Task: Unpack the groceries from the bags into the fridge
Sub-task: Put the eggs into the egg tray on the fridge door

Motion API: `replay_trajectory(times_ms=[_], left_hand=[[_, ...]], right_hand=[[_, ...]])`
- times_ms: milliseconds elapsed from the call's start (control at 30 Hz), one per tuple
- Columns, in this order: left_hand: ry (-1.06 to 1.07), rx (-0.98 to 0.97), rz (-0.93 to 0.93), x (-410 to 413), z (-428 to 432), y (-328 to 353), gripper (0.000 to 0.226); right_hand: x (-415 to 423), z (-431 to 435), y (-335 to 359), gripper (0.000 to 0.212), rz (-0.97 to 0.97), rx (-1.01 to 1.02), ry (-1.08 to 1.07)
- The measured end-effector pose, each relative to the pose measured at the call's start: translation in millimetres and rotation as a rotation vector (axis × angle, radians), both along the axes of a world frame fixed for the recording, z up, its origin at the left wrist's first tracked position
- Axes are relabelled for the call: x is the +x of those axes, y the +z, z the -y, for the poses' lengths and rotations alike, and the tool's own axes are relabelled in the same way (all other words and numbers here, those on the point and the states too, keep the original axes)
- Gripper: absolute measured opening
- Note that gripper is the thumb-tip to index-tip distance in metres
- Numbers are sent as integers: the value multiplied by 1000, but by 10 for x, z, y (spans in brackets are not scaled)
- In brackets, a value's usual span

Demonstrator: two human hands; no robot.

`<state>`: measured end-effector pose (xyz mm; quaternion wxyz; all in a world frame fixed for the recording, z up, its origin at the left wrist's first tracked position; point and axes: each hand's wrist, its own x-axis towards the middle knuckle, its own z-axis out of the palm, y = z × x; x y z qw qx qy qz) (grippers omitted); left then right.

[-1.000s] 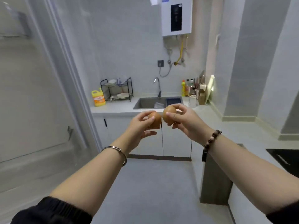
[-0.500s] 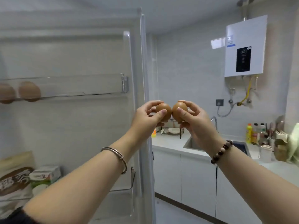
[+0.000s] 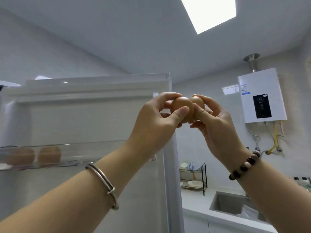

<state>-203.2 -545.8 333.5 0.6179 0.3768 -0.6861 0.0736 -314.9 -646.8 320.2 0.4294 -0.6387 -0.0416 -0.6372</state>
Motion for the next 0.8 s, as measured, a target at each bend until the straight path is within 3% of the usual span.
replay_trajectory(times_ms=[100,300,533,667,800], left_hand=[[4,-35,3,203,-207,166,21],[143,21,42,860,-543,346,16],[308,202,89,1700,-938,409,13],[355,460,172,2097,-1038,430,21],[357,662,264,2331,-966,406,24]], right_hand=[[126,-247,100,33,19,-105,-97],[626,-693,274,22,-27,-232,-303],[1269,-959,337,26,-358,-130,-421],[1512,-1048,349,31,-606,-59,-393],[1628,-1034,383,21,-798,-34,-464]])
